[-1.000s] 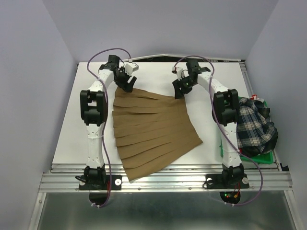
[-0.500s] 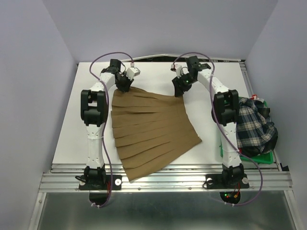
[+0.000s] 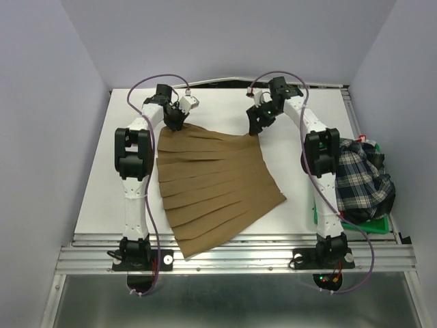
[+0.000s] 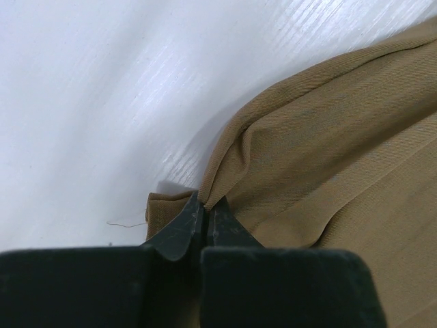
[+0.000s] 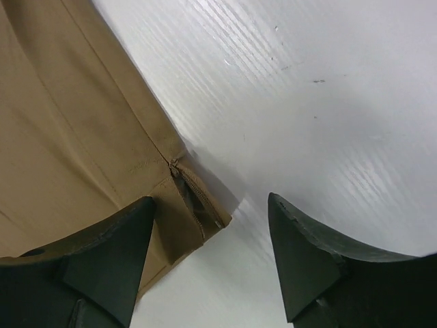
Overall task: Fold and stack the skirts
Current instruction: Fold the skirt
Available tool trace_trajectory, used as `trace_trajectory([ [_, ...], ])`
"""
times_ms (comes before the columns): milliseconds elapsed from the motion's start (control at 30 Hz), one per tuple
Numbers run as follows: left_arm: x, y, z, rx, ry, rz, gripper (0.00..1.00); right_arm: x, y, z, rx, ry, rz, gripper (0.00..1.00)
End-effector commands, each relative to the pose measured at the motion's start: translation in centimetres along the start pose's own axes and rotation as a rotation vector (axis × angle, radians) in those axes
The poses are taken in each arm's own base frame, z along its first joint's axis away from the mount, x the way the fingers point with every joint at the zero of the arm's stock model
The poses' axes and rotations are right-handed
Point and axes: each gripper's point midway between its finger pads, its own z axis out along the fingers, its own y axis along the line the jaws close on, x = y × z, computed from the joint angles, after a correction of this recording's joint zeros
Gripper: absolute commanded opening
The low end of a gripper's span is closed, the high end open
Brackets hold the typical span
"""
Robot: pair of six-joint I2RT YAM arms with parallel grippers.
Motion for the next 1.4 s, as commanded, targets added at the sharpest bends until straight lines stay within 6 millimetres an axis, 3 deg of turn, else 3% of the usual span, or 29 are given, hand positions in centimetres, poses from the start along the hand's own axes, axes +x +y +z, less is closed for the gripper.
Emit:
trace_trajectory([
  [0, -0.2, 0.9, -2.3, -0.041, 0.02, -0.003, 0.0, 1.7, -0.7, 2.2, -0.01, 0.031, 0.038, 0.71],
  [233, -1.2, 2.1, -3.5, -0.074, -0.012, -0.024, 0.0, 5.3, -0.5, 3.5, -0.046, 0.115, 0.007, 0.53],
  [333, -1.9, 2.8, -4.5, -0.089, -0.04, -0.033, 0.0, 5.0, -0.2, 3.3, -0.034, 0.107, -0.029, 0.44],
  [433, -3.7, 3.8, -6.3, -0.118, -0.092, -0.035, 0.0, 3.9, -0.3, 2.8, -0.021, 0.079, -0.054, 0.05],
  [467, -4.0, 3.9, -6.6, -0.124, -0.102, -0.034, 0.0, 3.0, -0.4, 2.3, -0.008, 0.054, -0.066, 0.01],
  [600, -5.7, 4.5, -8.8, -0.164, -0.151, -0.026, 0.0, -0.8, -0.8, 0.6, 0.049, -0.051, -0.085, 0.01],
  [667, -6.8, 5.2, -10.2, -0.196, -0.175, -0.014, 0.0, -4.0, -1.2, -1.2, 0.105, -0.141, -0.109, 0.01],
  [833, -9.0, 7.1, -13.6, -0.288, -0.224, 0.019, 0.0, -9.5, -2.6, -5.1, 0.26, -0.3, -0.145, 0.01],
  [867, -9.7, 7.9, -14.8, -0.326, -0.244, 0.025, 0.0, -11.3, -3.1, -6.6, 0.317, -0.357, -0.154, 0.01],
  [967, -10.6, 9.0, -17.0, -0.402, -0.271, 0.042, 0.0, -13.5, -4.1, -9.4, 0.411, -0.438, -0.173, 0.01],
  [1033, -11.1, 9.4, -18.0, -0.425, -0.284, 0.046, 0.0, -14.2, -4.6, -10.7, 0.443, -0.463, -0.185, 0.01],
  [1133, -12.2, 8.5, -20.3, -0.405, -0.312, 0.059, 0.0, -15.0, -4.3, -12.7, 0.459, -0.49, -0.225, 0.01],
  [1233, -12.4, 6.5, -21.8, -0.356, -0.333, 0.059, 0.0, -14.8, -2.8, -13.9, 0.441, -0.487, -0.287, 0.01],
  [1267, -12.2, 5.0, -22.9, -0.336, -0.34, 0.059, 0.0, -13.7, -2.3, -13.2, 0.41, -0.462, -0.306, 0.01],
  [1367, -11.1, 1.3, -24.3, -0.291, -0.325, 0.063, 0.0, -12.9, -0.7, -14.4, 0.393, -0.452, -0.372, 0.01],
])
